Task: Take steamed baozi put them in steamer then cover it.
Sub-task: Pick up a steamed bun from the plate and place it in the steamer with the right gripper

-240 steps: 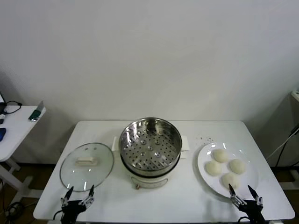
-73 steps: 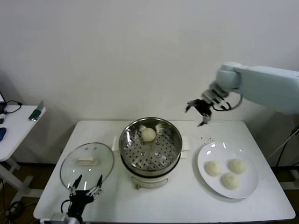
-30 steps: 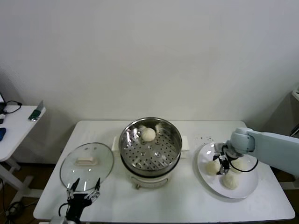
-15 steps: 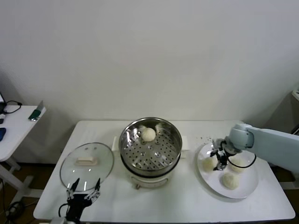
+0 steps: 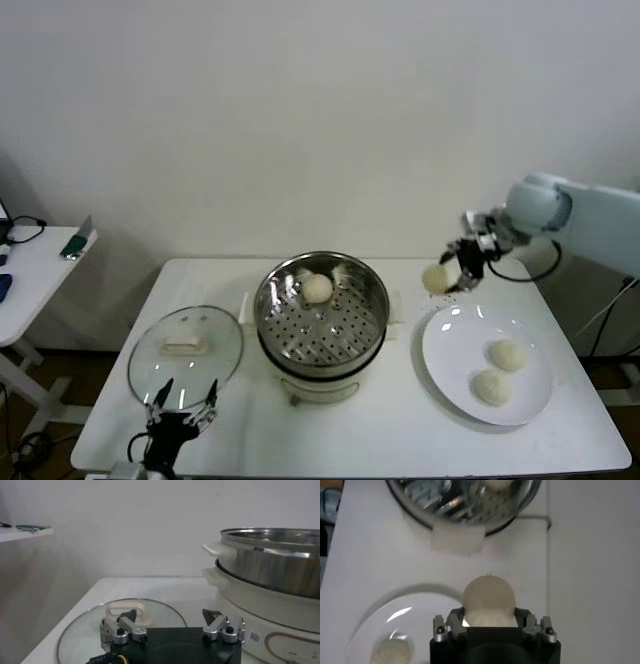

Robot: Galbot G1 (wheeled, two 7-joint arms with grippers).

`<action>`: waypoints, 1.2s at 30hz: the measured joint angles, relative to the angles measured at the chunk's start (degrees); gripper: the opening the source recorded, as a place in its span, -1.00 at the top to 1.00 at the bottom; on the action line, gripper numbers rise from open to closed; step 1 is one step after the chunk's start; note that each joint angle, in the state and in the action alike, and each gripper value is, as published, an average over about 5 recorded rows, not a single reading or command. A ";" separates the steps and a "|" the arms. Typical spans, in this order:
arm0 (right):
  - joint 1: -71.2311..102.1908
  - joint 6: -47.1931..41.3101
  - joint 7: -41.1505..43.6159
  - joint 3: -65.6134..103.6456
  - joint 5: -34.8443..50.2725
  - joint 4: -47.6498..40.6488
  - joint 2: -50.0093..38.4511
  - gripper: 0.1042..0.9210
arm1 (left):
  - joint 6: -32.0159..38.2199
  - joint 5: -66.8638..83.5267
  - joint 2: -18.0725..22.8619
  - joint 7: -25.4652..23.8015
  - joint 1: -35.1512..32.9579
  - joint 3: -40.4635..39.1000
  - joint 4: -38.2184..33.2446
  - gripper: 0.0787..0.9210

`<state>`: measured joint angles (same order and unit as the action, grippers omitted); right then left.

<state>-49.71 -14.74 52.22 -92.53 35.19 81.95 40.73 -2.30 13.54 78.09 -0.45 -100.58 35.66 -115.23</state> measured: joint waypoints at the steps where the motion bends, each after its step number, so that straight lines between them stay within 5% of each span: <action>1: -1.41 -0.16 0.03 0.07 1.52 0.58 0.83 -0.39 | -0.05 -0.01 -0.02 -0.01 0.05 -0.07 -0.09 -0.77; 15: -4.06 -4.81 -5.10 4.83 14.63 6.36 15.38 -0.39 | 0.01 0.30 -0.09 0.14 -0.69 0.62 -1.10 -0.77; 36: 10.86 -8.76 -11.13 5.22 9.85 -0.78 29.56 -0.38 | 0.08 0.21 -0.31 0.16 -0.67 0.89 -0.71 -0.77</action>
<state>-38.85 -23.50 41.10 -87.31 45.04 81.18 70.29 -2.22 13.75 77.78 -0.29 -101.24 36.55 -115.94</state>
